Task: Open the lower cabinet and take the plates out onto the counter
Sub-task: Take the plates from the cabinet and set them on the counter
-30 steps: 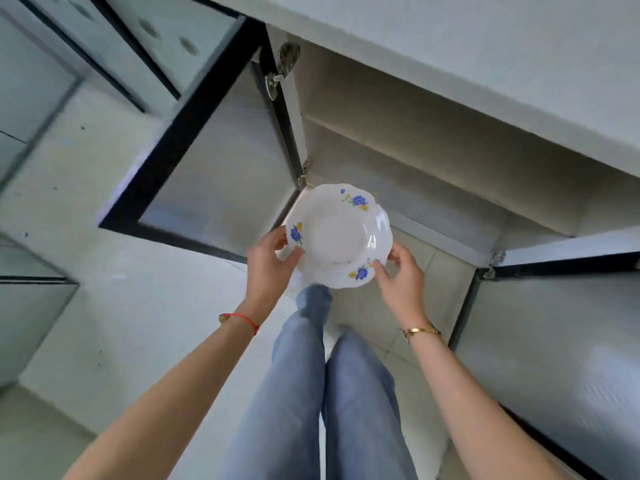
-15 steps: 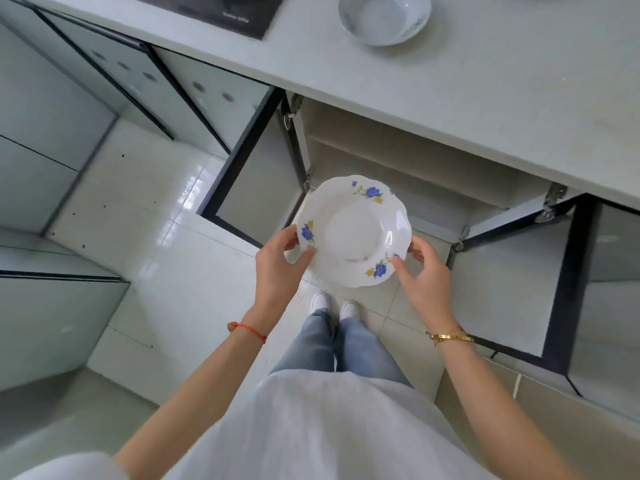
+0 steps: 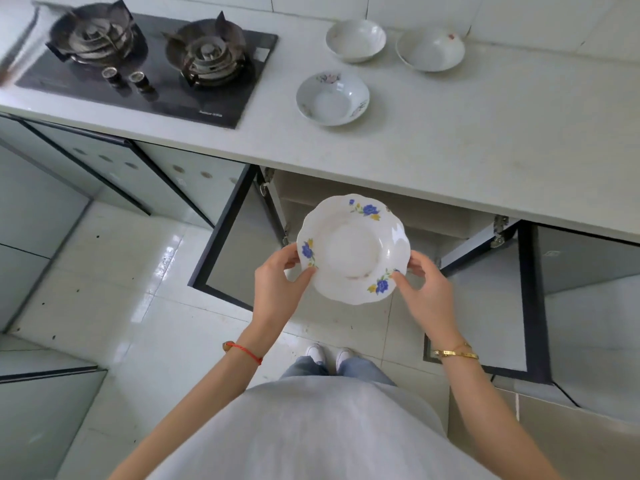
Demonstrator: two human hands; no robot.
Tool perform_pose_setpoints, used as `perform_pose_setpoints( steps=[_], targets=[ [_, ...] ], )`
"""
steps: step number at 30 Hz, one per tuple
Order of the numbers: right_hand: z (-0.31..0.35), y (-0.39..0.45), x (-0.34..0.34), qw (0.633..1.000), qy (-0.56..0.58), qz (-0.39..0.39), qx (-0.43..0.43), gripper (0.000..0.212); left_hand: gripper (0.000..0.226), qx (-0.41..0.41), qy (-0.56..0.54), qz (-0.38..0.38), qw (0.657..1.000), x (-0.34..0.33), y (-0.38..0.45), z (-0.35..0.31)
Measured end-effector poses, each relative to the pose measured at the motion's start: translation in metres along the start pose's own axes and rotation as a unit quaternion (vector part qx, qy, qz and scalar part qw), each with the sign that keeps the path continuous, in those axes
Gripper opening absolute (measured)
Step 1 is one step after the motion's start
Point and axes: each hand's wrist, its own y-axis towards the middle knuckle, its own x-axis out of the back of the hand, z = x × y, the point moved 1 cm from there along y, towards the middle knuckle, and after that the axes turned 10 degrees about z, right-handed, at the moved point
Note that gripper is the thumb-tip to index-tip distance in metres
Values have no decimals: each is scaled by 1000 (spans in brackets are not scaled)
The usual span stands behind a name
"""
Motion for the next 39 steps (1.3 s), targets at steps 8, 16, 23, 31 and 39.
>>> perform_pose_setpoints(
  steps=[8, 16, 23, 31, 39],
  targets=[
    [6, 42, 13, 998, 23, -54, -4, 36, 34, -45, -4, 51, 998, 0, 66, -24],
    [3, 133, 59, 997, 21, -73, -15, 34, 34, -68, -7, 90, 994, -32, 172, -60],
    [-6, 251, 113, 998, -10, -64, -3, 31, 30, -57, 4, 77, 995, -82, 277, -92],
    [-20, 368, 162, 998, -52, -27, -9, 30, 26, -8, 0, 60, 998, -130, 372, -120],
    [-43, 435, 178, 997, -59, -1, -43, 29, 24, 61, 34, 94, 993, -165, 429, -121]
  ],
)
